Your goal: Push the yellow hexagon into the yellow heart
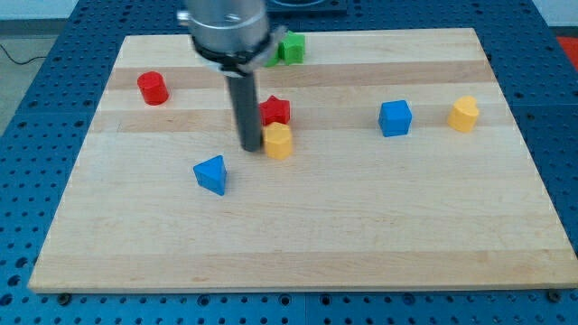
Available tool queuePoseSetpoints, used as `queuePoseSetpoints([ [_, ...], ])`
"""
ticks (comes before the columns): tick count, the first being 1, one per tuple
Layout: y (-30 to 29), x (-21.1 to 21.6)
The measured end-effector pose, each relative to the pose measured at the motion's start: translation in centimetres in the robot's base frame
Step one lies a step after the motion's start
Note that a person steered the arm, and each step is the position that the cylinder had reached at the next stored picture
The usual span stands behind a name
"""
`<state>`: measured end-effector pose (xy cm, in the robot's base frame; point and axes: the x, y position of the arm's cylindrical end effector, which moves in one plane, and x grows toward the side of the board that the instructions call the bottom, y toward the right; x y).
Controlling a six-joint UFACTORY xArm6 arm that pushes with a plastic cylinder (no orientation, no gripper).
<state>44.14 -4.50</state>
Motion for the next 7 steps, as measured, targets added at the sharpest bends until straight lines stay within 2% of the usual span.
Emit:
queuePoseSetpoints([
  [2, 10.2, 1.5],
  [3, 11.4, 1.5],
  [4, 8.2, 1.3],
  [5, 8.0, -1.1],
  [6, 10.4, -2.7],
  [7, 14.6, -0.2],
])
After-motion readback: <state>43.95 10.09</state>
